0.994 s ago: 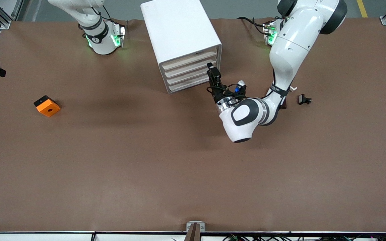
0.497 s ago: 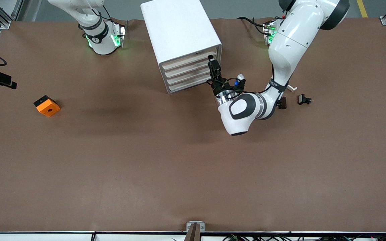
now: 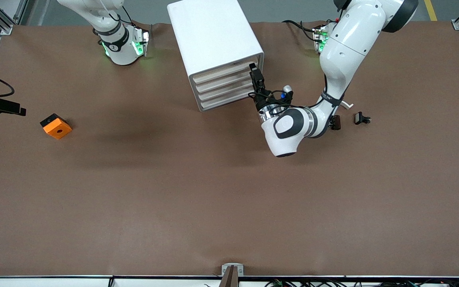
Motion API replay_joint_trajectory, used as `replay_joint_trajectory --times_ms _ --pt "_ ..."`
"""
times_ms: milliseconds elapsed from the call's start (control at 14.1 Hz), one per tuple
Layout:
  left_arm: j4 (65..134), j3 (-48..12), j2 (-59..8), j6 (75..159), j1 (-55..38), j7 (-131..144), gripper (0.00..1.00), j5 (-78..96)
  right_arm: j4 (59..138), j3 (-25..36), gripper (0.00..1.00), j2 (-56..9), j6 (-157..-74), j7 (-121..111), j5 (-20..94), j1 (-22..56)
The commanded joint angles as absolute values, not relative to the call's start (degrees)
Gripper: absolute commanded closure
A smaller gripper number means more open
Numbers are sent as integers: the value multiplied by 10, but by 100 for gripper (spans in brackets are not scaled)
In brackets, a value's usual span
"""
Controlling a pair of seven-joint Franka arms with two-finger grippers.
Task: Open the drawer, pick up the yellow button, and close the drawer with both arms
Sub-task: 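Pull the drawer open with the left gripper while the right gripper approaches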
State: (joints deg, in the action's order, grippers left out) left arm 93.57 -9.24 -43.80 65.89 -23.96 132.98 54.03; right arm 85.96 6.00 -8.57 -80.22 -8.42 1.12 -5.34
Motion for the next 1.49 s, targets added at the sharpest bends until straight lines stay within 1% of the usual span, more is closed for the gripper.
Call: replay_joint_trajectory --times_ms 0,142,355,568,710,852,994,1136,1420 --pt "962 -96 -415 671 -243 1323 47 531 848 57 0 -87 -796 -43 39 -55" --pt "979 -96 -399 677 -250 1311 47 531 848 55 0 -86 -795 9 56 -51" --pt "1007 -96 -382 679 -258 1299 47 519 847 53 0 -84 -795 25 56 -47" --pt "1014 -96 -378 686 -269 1296 62 491 847 52 0 -84 -794 80 57 -38" --pt "1022 -96 -378 688 -275 1296 71 484 847 52 0 -83 -792 122 55 -14" --pt "1026 -96 -378 691 -278 1290 74 484 847 52 0 -82 -789 150 54 -4" --pt "1026 -97 -377 691 -277 1290 81 484 847 52 0 -81 -786 160 52 6" --pt "1023 -98 -378 691 -277 1285 88 484 847 52 0 -81 -789 221 54 18" --pt "1015 -98 -374 687 -268 1282 93 485 846 52 0 -81 -793 288 55 61"
